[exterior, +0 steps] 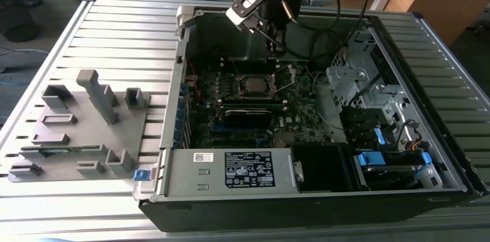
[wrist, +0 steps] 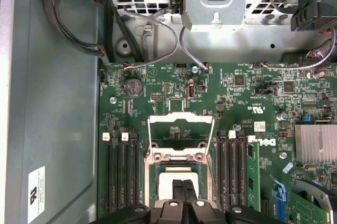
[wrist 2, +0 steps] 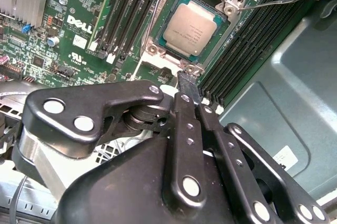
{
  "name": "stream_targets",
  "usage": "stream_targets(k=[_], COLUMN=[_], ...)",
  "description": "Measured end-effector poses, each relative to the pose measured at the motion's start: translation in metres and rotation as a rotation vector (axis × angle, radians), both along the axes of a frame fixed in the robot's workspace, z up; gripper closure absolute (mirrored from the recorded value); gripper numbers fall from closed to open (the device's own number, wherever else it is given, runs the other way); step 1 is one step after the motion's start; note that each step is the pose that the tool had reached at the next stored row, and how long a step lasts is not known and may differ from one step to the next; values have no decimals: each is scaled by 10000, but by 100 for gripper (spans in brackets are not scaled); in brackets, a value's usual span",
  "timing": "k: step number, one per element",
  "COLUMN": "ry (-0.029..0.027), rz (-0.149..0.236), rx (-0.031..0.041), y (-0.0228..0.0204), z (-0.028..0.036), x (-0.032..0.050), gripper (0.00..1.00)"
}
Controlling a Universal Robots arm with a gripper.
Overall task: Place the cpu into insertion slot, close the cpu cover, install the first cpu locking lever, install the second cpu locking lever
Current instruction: 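Close the cpu cover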
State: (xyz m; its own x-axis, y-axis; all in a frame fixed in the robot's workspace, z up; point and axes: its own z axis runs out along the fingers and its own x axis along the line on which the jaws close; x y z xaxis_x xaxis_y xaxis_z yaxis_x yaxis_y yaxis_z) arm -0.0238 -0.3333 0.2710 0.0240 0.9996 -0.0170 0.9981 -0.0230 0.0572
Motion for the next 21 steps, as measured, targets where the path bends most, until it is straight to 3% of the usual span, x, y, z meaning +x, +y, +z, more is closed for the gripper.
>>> stream_targets(k=[9, 21], ry=[-3, -2], rz=[1, 13], rx=[3, 1], y=[0, 0], z=[-12, -34], x=[69, 385], gripper=[89, 89])
